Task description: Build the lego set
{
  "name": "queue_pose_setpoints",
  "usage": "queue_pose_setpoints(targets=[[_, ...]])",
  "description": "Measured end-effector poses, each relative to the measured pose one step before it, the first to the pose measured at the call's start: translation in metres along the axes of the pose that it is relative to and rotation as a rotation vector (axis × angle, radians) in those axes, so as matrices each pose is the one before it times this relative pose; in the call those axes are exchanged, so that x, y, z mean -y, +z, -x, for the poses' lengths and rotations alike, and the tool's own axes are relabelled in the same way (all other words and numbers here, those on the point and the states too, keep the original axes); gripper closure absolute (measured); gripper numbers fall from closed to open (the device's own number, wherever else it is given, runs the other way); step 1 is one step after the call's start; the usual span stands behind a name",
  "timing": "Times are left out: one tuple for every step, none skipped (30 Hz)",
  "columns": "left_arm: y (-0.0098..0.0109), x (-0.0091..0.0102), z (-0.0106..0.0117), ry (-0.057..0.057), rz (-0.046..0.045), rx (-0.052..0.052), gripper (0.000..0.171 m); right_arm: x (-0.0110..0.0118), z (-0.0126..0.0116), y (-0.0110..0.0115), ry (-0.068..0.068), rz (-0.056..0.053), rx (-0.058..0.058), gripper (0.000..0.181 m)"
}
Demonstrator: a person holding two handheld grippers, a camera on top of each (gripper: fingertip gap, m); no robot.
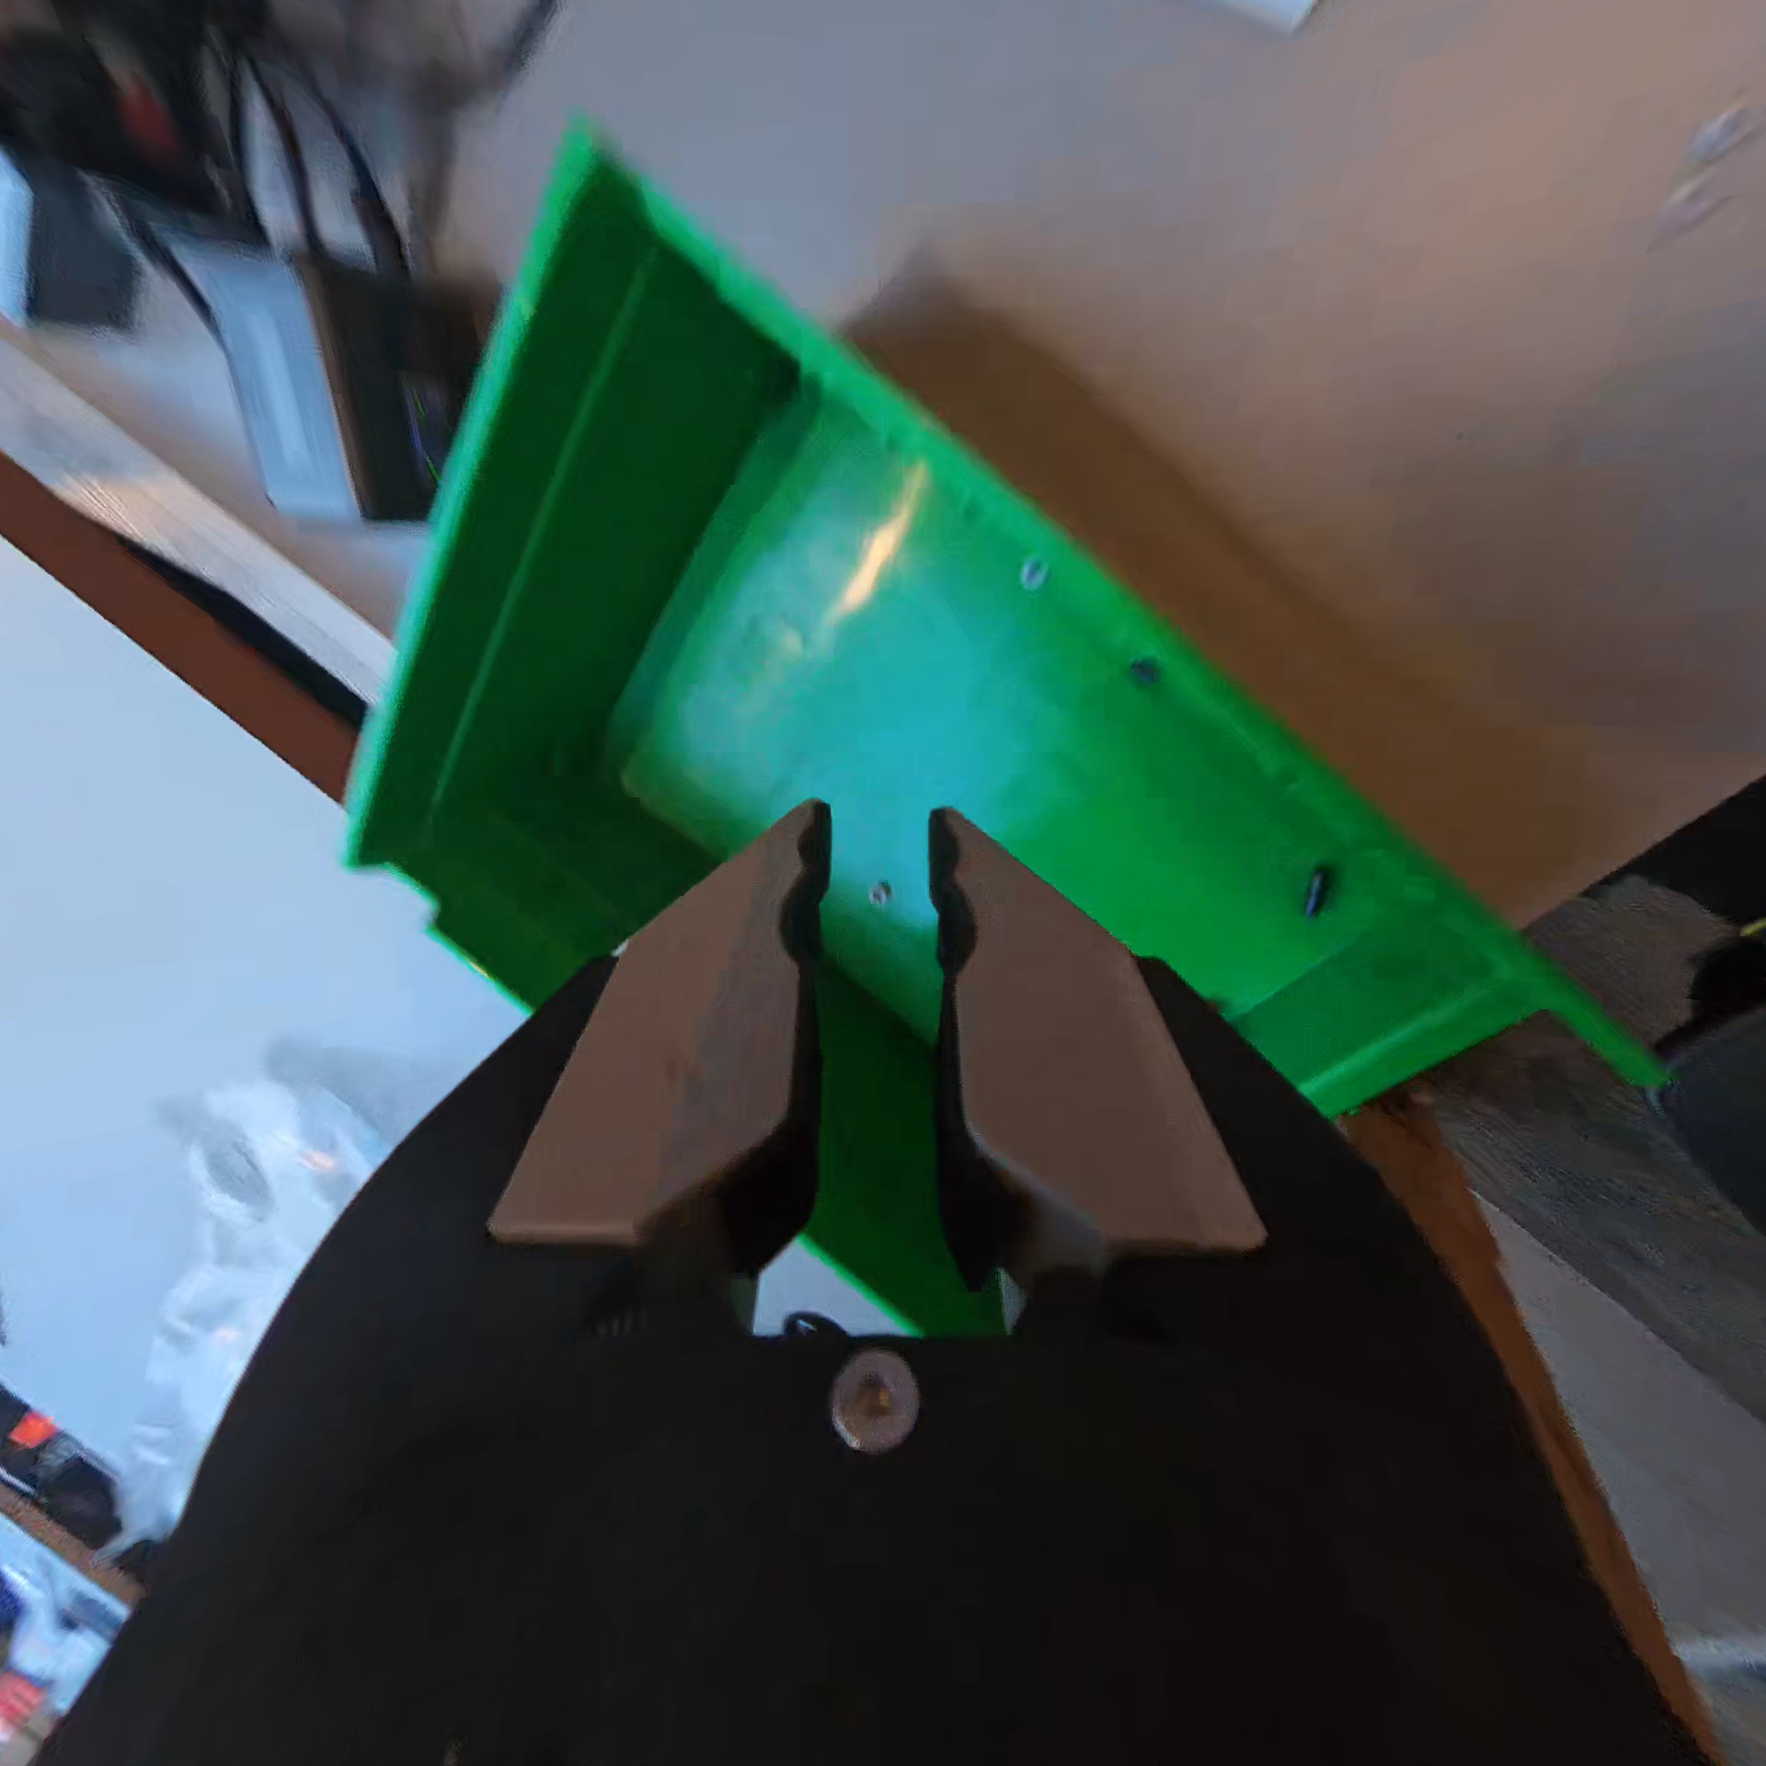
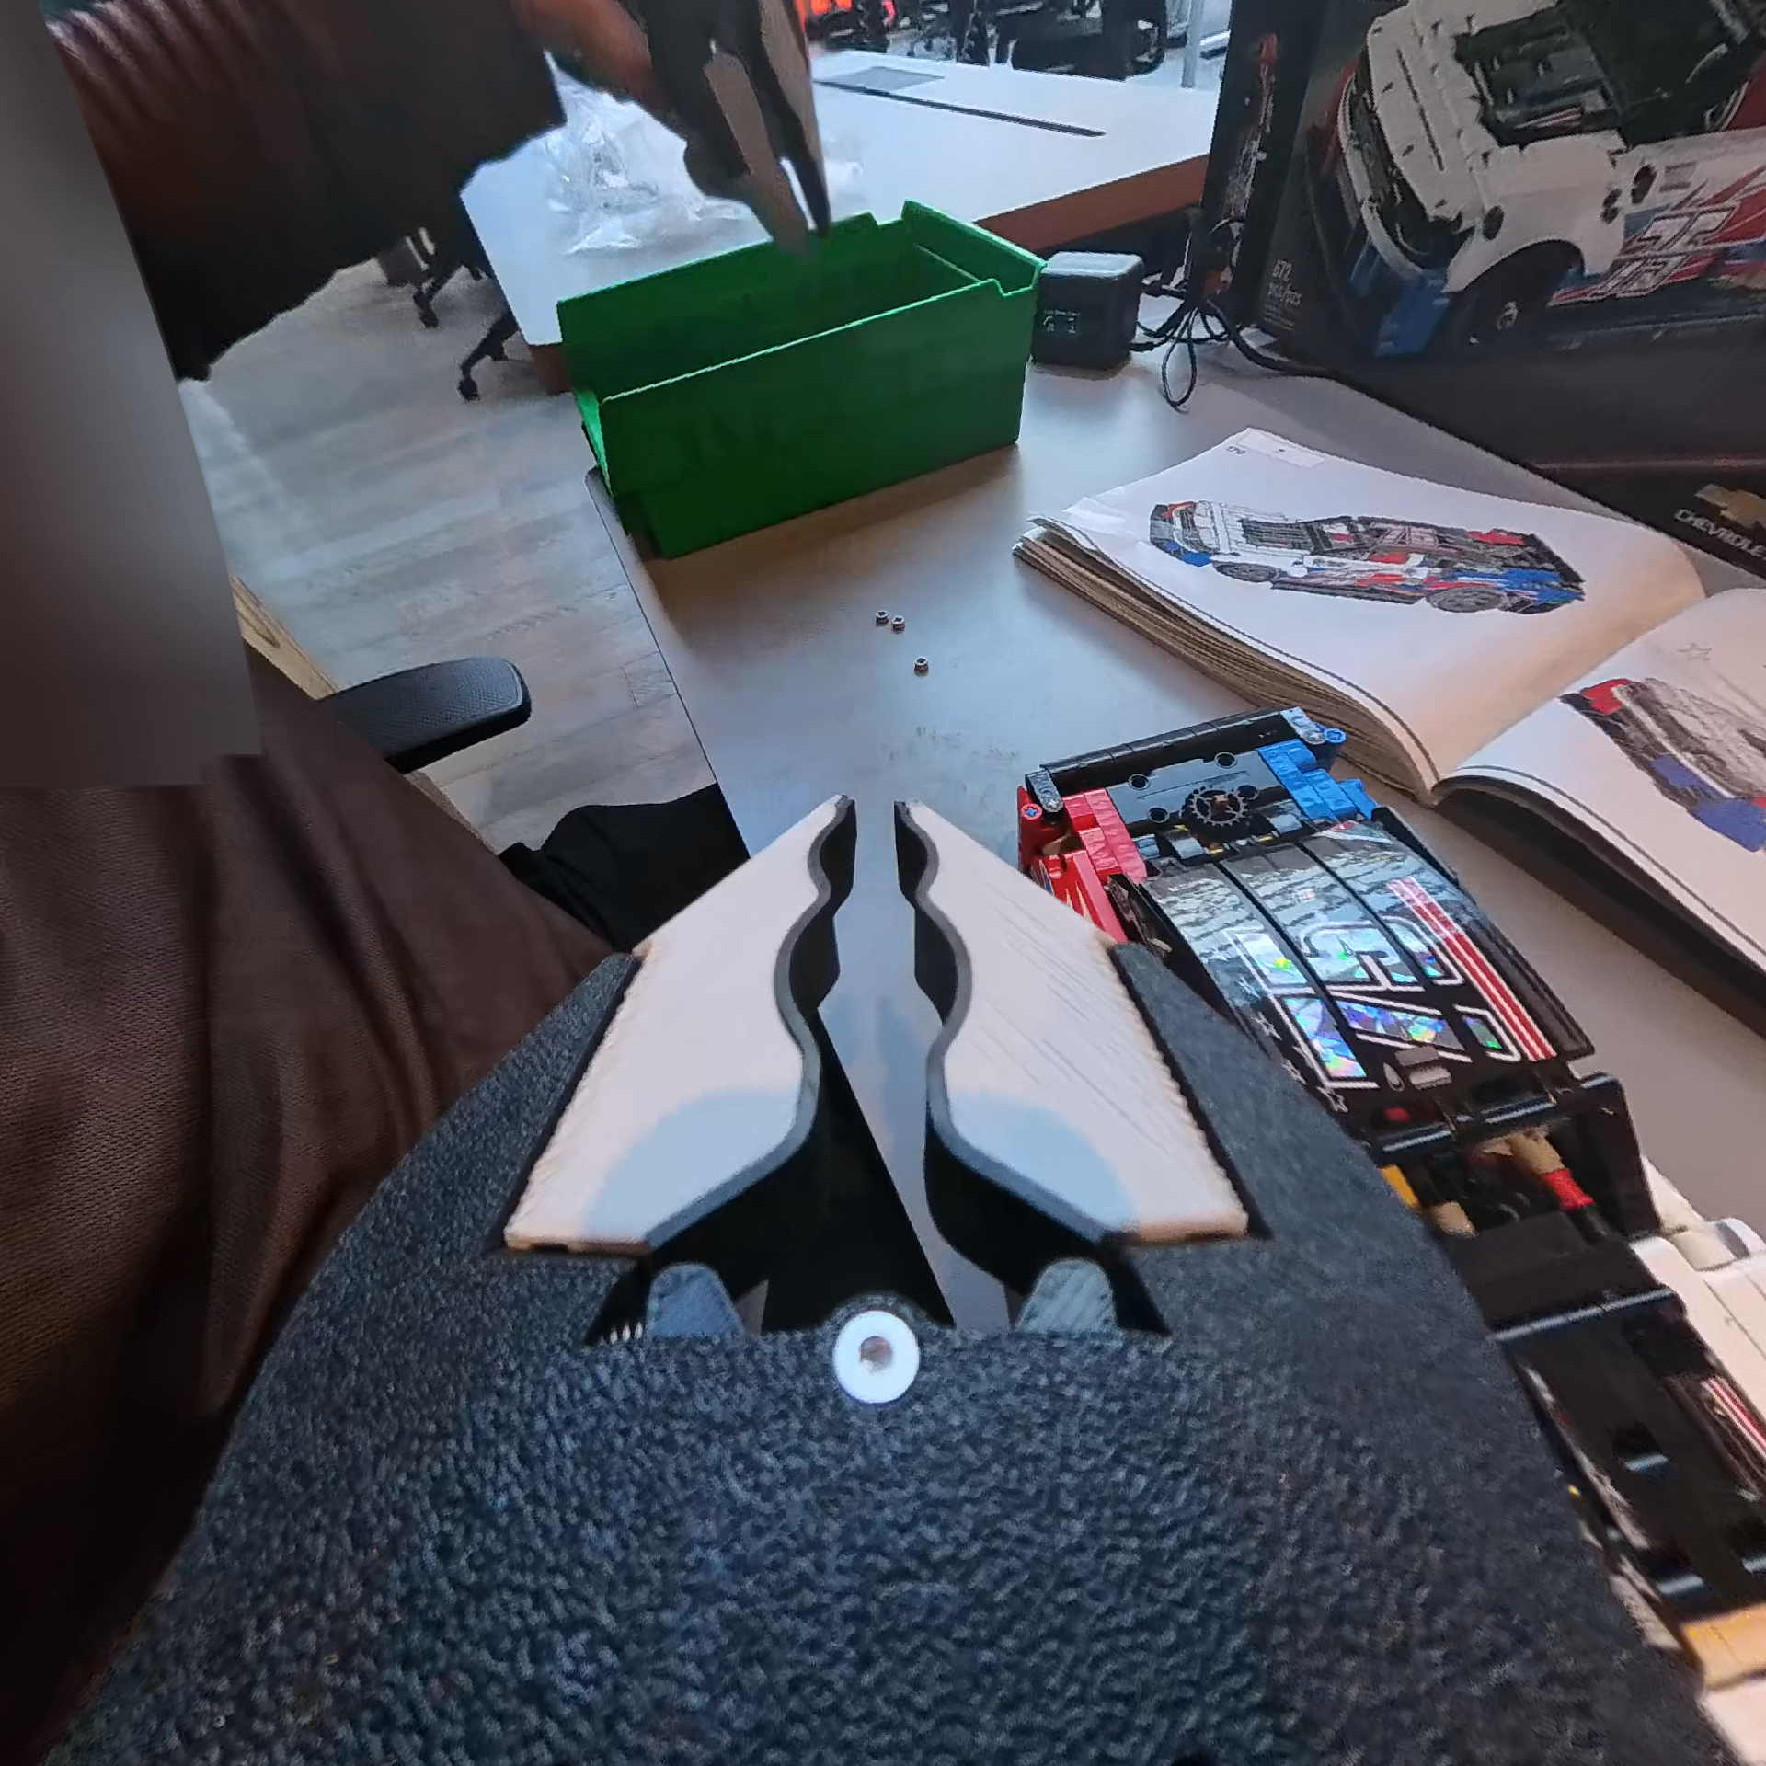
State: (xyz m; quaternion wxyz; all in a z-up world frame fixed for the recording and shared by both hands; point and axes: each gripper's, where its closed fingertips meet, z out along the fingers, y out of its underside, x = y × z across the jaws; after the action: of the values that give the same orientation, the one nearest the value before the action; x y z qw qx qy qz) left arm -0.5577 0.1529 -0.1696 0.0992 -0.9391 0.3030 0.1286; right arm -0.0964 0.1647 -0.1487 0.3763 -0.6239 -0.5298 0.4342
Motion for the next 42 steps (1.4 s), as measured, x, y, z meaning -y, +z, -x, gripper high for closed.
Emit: queue_pose_setpoints(targets=[[0.01270, -0.01653, 0.00456, -0.0453, 0.04352, -0.0213, 0.154, 0.00029, 0.00070, 0.00210, 0.0058, 0.0032, 0.0062, 0.178], [0.01466, -0.01661, 0.00346, -0.0463, 0.05146, -0.0239, 0.153, 0.00066, 0.00138, 0.00167, -0.0019, 0.0023, 0.0053, 0.178], [0.01598, -0.01664, 0.00372, -0.0602, 0.06098, -0.0240, 0.151, 0.00084, 0.00129, 0.00144, -0.0079, 0.0016, 0.0011, 0.177], [0.01590, -0.01508, 0.00654, -0.0844, 0.06608, -0.0134, 0.153, 0.00059, 0.00097, 0.00147, -0.0082, 0.0021, -0.0014, 0.178], [0.01454, -0.00938, 0.00565, -0.0961, 0.04388, -0.0239, 0.161, 0.00013, 0.00108, 0.00160, -0.0037, 0.0026, 0.0012, 0.178], [0.01200, -0.00373, -0.00075, -0.0754, 0.01591, -0.0615, 0.163, -0.00023, 0.00136, 0.00178, 0.0002, 0.0025, 0.0060, 0.178], [0.00958, 0.00010, -0.00306, -0.0408, -0.00838, -0.0650, 0.160, -0.00061, 0.00111, 0.00196, 0.0017, 0.0032, 0.0060, 0.178], [0.00760, 0.00053, 0.00078, -0.0213, -0.01373, -0.0281, 0.158, -0.00091, 0.00040, 0.00171, 0.0013, 0.0045, 0.0034, 0.178], [0.00623, -0.00160, 0.00198, -0.0115, -0.00034, -0.0099, 0.157, -0.00090, 0.00015, 0.00149, 0.0005, 0.0055, 0.0013, 0.178], [0.00459, -0.00187, 0.00063, -0.0084, 0.00272, -0.0101, 0.156, -0.00079, -0.00009, 0.00101, -0.0008, 0.0047, -0.0006, 0.178], [0.00308, -0.00082, -0.00073, -0.0046, -0.00270, -0.0120, 0.156, -0.00012, -0.00004, 0.00042, -0.0020, 0.0021, -0.0015, 0.178], [0.00178, -0.00014, 0.00064, -0.0024, -0.00470, 0.0016, 0.155, 0.00042, 0.00010, -0.00002, -0.0019, -0.0004, -0.0009, 0.178], [0.00098, 0.00035, 0.00139, 0.0007, -0.00527, 0.0092, 0.156, 0.00077, 0.00005, -0.00026, -0.0006, -0.0021, 0.0002, 0.178], [0.00074, 0.00057, 0.00079, 0.0031, -0.00368, 0.0071, 0.157, 0.00092, -0.00003, -0.00036, 0.0005, -0.0025, 0.0004, 0.178], [0.00059, 0.00100, -0.00031, 0.0031, -0.00460, -0.0003, 0.157, 0.00071, -0.00025, -0.00039, 0.0004, -0.0024, 0.0005, 0.178], [-0.00015, 0.00131, 0.00016, -0.0006, -0.00662, 0.0010, 0.158, 0.00013, -0.00038, -0.00036, 0.0007, -0.0009, -0.0002, 0.178], [-0.00007, 0.00141, -0.00004, -0.0022, -0.00473, -0.0027, 0.158, -0.00031, -0.00039, -0.00018, 0.0012, 0.0008, -0.0003, 0.178], [0.00027, 0.00141, -0.00056, -0.0029, -0.00386, -0.0053, 0.158, -0.00060, -0.00011, -0.00006, 0.0015, 0.0007, 0.0004, 0.178], [0.00003, 0.00080, 0.00048, -0.0028, -0.00032, 0.0014, 0.159, -0.00057, 0.00018, -0.00011, 0.0015, 0.0010, 0.0017, 0.178], [0.00010, -0.00009, 0.00051, -0.0016, 0.00421, 0.0042, 0.161, -0.00059, 0.00041, -0.00017, -0.0002, 0.0014, 0.0013, 0.178], [0.00029, -0.00036, 0.00064, 0.0022, 0.00383, 0.0085, 0.166, -0.00041, 0.00004, -0.00031, -0.0023, 0.0011, -0.0012, 0.178], [0.00005, -0.00002, -0.00028, 0.0060, -0.00035, 0.0051, 0.166, -0.00018, 0.00000, -0.00051, -0.0025, 0.0003, -0.0015, 0.178], [0.00004, -0.00027, -0.00056, 0.0024, -0.00007, 0.0036, 0.167, 0.00018, 0.00003, -0.00067, -0.0012, -0.0012, 0.0000, 0.178], [-0.00001, -0.00044, -0.00087, -0.0016, 0.00092, 0.0013, 0.167, 0.00007, -0.00025, -0.00067, 0.0005, -0.0016, 0.0002, 0.178], [0.00003, -0.00061, -0.00070, -0.0025, 0.00192, 0.0009, 0.167, 0.00019, -0.00066, -0.00066, 0.0014, -0.0012, -0.0005, 0.178], [-0.00012, -0.00049, -0.00038, -0.0008, 0.00112, 0.0029, 0.167, 0.00023, -0.00063, -0.00094, 0.0011, -0.0016, -0.0009, 0.178], [-0.00012, -0.00085, -0.00017, 0.0023, 0.00386, 0.0044, 0.167, 0.00048, -0.00045, -0.00104, 0.0003, -0.0025, -0.0008, 0.178], [-0.00095, -0.00039, 0.00164, 0.0032, -0.00033, 0.0164, 0.167, 0.00066, -0.00010, -0.00123, -0.0010, -0.0034, -0.0006, 0.178], [-0.00288, 0.00045, 0.00289, 0.0003, -0.00555, 0.0230, 0.167, 0.00075, 0.00007, -0.00154, -0.0022, -0.0038, -0.0017, 0.178], [-0.00535, 0.00215, 0.00368, -0.0045, -0.01601, 0.0265, 0.167, 0.00077, 0.00011, -0.00167, -0.0027, -0.0037, -0.0027, 0.179], [-0.00830, 0.00421, 0.00341, -0.0065, -0.02804, 0.0262, 0.167, 0.00094, 0.00033, -0.00166, -0.0027, -0.0044, -0.0025, 0.178], [-0.01104, 0.00572, 0.00313, -0.0058, -0.03566, 0.0312, 0.167, 0.00102, 0.00040, -0.00186, -0.0025, -0.0047, -0.0021, 0.179], [-0.01389, 0.00664, 0.00229, -0.0007, -0.03652, 0.0368, 0.167, 0.00101, 0.00056, -0.00186, -0.0029, -0.0039, -0.0023, 0.178], [-0.01671, 0.00779, 0.00018, 0.0110, -0.03765, 0.0424, 0.167, 0.00105, 0.00039, -0.00199, -0.0040, -0.0038, -0.0044, 0.179], [-0.01984, 0.00956, -0.00363, 0.0256, -0.04153, 0.0427, 0.167, 0.00124, 0.00039, -0.00205, -0.0051, -0.0040, -0.0061, 0.179], [-0.02273, 0.01343, -0.01117, 0.0437, -0.05747, 0.0219, 0.167, 0.00102, 0.00058, -0.00185, -0.0060, -0.0025, -0.0063, 0.178], [-0.02371, 0.01810, -0.02135, 0.0602, -0.07514, -0.0162, 0.167, 0.00059, 0.00070, -0.00160, -0.0064, -0.0007, -0.0064, 0.178], [-0.02112, 0.02112, -0.03107, 0.0726, -0.07728, -0.0490, 0.167, 0.00018, 0.00082, -0.00127, -0.0053, 0.0002, -0.0065, 0.178], [-0.01473, 0.02311, -0.03687, 0.0810, -0.07245, -0.0603, 0.167, -0.00034, 0.00116, -0.00083, -0.0050, 0.0014, -0.0055, 0.178], [-0.00608, 0.02380, -0.04005, 0.0835, -0.06100, -0.0678, 0.168, -0.00122, 0.00154, -0.00026, -0.0065, 0.0043, -0.0040, 0.178], [0.00284, 0.02418, -0.04178, 0.0822, -0.05472, -0.0806, 0.168, -0.00229, 0.00142, 0.00030, -0.0065, 0.0072, -0.0046, 0.178], [0.01100, 0.02419, -0.04070, 0.0732, -0.05688, -0.0888, 0.168, -0.00290, 0.00115, 0.00093, -0.0029, 0.0086, -0.0048, 0.179]])
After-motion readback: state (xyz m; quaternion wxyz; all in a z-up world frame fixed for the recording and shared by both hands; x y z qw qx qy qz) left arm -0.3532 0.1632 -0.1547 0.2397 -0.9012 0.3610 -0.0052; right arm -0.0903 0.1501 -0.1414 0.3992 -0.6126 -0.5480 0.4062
